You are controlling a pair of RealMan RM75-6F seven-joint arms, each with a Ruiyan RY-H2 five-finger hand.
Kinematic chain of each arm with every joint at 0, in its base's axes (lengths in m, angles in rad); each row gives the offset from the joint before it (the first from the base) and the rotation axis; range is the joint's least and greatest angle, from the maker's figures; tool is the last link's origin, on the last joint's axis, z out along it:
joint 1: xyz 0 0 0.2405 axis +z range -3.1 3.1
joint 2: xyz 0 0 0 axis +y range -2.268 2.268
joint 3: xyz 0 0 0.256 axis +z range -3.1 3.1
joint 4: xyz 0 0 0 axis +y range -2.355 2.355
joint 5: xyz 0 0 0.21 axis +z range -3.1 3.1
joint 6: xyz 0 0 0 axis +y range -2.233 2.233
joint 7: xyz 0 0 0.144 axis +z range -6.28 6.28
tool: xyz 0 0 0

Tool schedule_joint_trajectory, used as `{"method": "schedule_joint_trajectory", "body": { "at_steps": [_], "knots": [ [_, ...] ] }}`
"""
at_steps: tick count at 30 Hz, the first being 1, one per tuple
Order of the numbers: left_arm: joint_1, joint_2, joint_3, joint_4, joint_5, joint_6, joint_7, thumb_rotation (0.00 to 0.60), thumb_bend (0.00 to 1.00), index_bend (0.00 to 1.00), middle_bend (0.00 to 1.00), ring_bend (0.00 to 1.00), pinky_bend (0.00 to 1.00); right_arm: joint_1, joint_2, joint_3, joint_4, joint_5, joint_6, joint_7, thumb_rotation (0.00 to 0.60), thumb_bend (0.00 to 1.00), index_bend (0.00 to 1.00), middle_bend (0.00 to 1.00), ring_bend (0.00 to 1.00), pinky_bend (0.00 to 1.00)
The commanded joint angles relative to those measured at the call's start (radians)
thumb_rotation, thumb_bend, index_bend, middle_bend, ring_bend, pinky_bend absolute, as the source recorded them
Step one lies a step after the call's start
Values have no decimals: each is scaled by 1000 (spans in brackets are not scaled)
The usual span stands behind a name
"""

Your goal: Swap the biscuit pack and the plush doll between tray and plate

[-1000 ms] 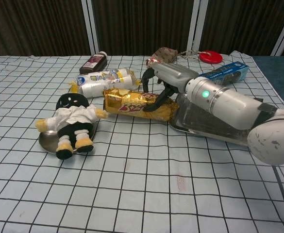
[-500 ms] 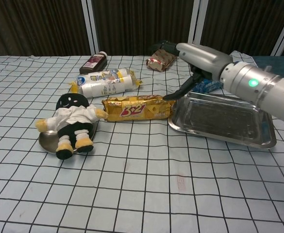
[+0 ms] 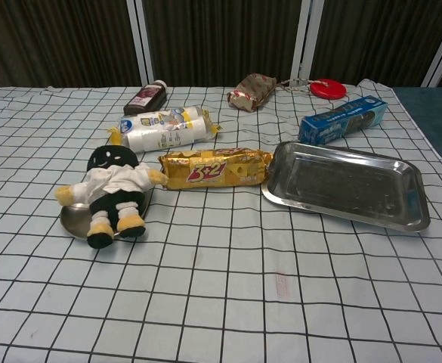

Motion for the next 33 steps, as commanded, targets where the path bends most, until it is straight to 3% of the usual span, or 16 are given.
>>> {"method": "schedule_joint_trajectory", "body": {
  "at_steps": [1, 5, 8, 21, 33],
  "knots": [
    [-43, -3, -23, -63, -30, -48, 85, 600, 440, 103, 100, 64, 159, -69, 17, -20, -8, -13, 73, 12, 600, 28, 0, 0, 0, 0],
    [-90, 0, -44, -134, -85, -111, 147, 600, 441, 43, 22, 25, 161, -124, -37, 0, 81, -79, 199, 68, 600, 22, 0, 0, 0, 0],
    [-133, 1, -58, -182, -118, -168, 177, 600, 417, 0, 0, 0, 145, -147, -49, 4, 120, -108, 235, 126, 600, 23, 0, 0, 0, 0],
    [-295, -165, -97, -175, -261, -311, 252, 600, 373, 0, 0, 0, 125, -187, -20, 28, 133, -156, 238, 265, 600, 21, 0, 0, 0, 0],
    [-375, -291, -105, -134, -379, -315, 313, 600, 364, 0, 0, 0, 121, -203, -17, 42, 138, -194, 234, 294, 600, 22, 0, 0, 0, 0]
  ]
}}
